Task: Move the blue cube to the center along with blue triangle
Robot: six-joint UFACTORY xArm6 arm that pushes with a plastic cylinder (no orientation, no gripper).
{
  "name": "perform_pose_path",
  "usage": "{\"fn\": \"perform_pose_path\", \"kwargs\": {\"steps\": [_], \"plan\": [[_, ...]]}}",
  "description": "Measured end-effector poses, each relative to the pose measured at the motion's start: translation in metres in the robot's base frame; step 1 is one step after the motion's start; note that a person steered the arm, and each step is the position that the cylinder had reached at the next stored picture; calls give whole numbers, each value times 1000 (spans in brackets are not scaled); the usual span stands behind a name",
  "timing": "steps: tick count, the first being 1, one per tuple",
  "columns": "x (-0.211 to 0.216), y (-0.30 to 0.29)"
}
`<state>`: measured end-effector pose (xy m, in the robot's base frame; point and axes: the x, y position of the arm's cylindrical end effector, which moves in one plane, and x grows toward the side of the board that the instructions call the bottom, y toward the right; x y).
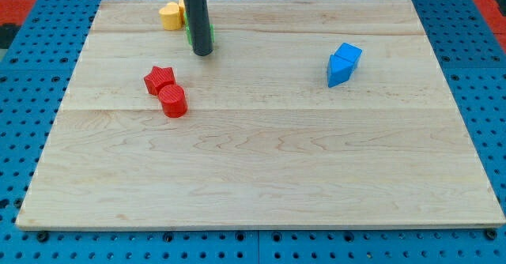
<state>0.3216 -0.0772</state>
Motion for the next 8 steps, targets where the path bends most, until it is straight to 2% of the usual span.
{"fn": "perform_pose_path", "kwargs": {"steps": [3, 4, 5, 7, 8], "plan": [[-57, 119], [-66, 179], [-45, 226], [8, 264], [26, 235]]}}
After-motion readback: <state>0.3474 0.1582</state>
